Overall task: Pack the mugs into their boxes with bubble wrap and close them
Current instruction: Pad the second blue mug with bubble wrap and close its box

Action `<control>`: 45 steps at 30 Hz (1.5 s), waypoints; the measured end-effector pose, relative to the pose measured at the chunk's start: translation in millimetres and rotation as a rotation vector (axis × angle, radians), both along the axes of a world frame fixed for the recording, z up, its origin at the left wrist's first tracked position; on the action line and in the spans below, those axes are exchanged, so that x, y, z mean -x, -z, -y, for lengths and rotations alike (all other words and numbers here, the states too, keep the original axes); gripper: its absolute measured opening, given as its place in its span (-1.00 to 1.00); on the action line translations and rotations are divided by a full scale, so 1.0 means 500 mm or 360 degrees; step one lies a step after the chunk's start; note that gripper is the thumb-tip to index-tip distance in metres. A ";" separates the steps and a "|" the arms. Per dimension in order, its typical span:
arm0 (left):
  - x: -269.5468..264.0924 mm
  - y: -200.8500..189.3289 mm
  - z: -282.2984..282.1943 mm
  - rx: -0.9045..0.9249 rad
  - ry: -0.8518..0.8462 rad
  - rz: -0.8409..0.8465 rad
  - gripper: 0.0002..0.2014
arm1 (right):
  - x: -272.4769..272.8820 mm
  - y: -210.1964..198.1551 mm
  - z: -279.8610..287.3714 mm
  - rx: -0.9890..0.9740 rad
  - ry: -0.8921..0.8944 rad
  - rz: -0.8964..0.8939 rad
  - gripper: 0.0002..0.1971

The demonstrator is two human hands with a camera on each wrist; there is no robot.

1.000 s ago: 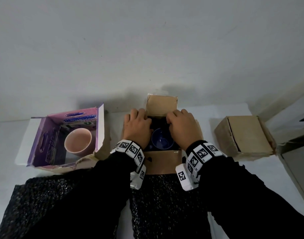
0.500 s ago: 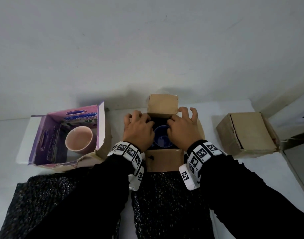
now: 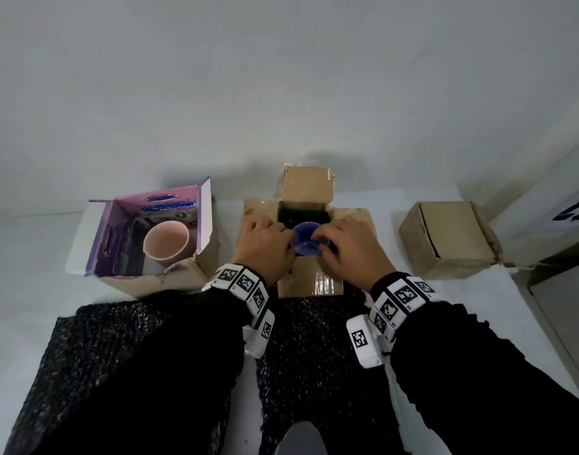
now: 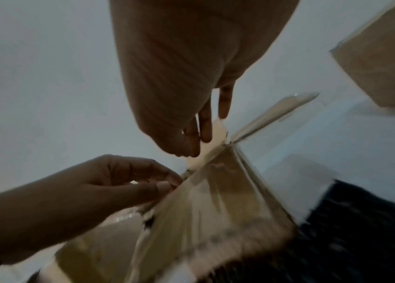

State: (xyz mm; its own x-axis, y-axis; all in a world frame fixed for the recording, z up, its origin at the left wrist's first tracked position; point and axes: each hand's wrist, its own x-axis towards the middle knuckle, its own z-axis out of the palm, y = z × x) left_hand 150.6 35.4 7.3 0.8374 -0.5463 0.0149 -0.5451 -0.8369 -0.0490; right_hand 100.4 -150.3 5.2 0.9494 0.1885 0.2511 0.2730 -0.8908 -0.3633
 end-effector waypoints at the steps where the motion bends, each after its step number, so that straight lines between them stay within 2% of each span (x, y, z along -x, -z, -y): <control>1: 0.017 0.002 -0.004 0.0023 0.0022 -0.0017 -0.66 | 0.024 0.003 -0.001 -0.0050 -0.0088 -0.0016 -0.81; 3: 0.054 0.013 -0.016 0.0113 0.0068 -0.0027 -0.67 | 0.076 0.015 -0.005 -0.0032 -0.0199 0.0007 -0.83; 7: 0.121 0.049 -0.050 0.0531 0.0142 -0.0040 -0.70 | 0.180 0.069 -0.016 0.0028 -0.0241 -0.0055 -0.89; 8: 0.136 0.056 -0.058 0.0597 0.0147 -0.0038 -0.71 | 0.202 0.087 -0.020 0.0060 -0.0208 -0.0128 -0.83; 11: 0.181 0.075 -0.078 0.0632 0.0142 -0.0116 -0.66 | 0.254 0.134 -0.027 0.0265 -0.0038 -0.0559 -0.42; 12: 0.195 0.082 -0.084 0.0605 0.0135 -0.0138 -0.64 | 0.265 0.146 -0.029 0.0300 0.0018 -0.0656 -0.36; 13: 0.208 0.090 -0.091 0.0580 0.0127 -0.0152 -0.63 | 0.273 0.155 -0.032 0.0307 0.0063 -0.0675 -0.39; 16: 0.242 0.110 -0.108 0.0564 0.0107 -0.0168 -0.60 | 0.282 0.165 -0.038 0.0202 0.0146 -0.0555 -0.73; 18: 0.261 0.114 -0.111 0.0594 0.0054 -0.0178 -0.49 | 0.286 0.163 -0.036 -0.0124 0.0228 -0.0569 -0.85; 21: 0.284 0.106 -0.109 0.0800 -0.0115 -0.0304 -0.18 | 0.285 0.145 -0.031 -0.0730 0.0383 -0.0515 -0.87; 24: 0.297 0.096 -0.095 0.0987 -0.0249 -0.0488 0.11 | 0.274 0.112 -0.037 -0.1161 0.0623 -0.0465 -0.82; 26: 0.300 0.090 -0.082 0.0970 -0.0306 -0.0547 0.16 | 0.266 0.088 -0.041 -0.1527 0.0729 -0.0504 -0.72; 29: 0.303 0.085 -0.065 0.1050 -0.0464 -0.0653 0.02 | 0.254 0.057 -0.047 -0.2168 0.0800 -0.0588 -0.66; 32: 0.300 0.080 -0.055 0.1436 -0.0732 -0.0845 -0.15 | 0.238 0.031 -0.048 -0.2598 0.0793 -0.0587 -0.64; 35: 0.292 0.069 -0.051 0.1712 -0.0722 -0.1104 -0.67 | 0.227 0.005 -0.038 -0.2804 0.0789 -0.0510 -0.56; 36: 0.288 0.058 -0.050 0.1757 -0.0671 -0.1160 -0.74 | 0.225 -0.001 -0.031 -0.2748 0.0784 -0.0488 -0.46; 38: 0.273 0.037 -0.049 0.1648 -0.0520 -0.1142 -0.67 | 0.222 0.000 -0.015 -0.2467 0.0764 -0.0449 -0.23; 41: 0.242 0.002 -0.049 0.1184 -0.0158 -0.0870 -0.68 | 0.214 0.007 0.005 -0.1624 0.0693 -0.0269 -0.14; 43: 0.224 -0.025 -0.053 0.1031 0.0010 -0.0797 -0.67 | 0.208 -0.003 0.013 -0.1067 0.0457 -0.0106 -0.06; 45: 0.206 -0.054 -0.058 0.0800 0.0120 -0.0785 -0.51 | 0.203 -0.021 0.009 -0.0665 0.0108 -0.0088 0.04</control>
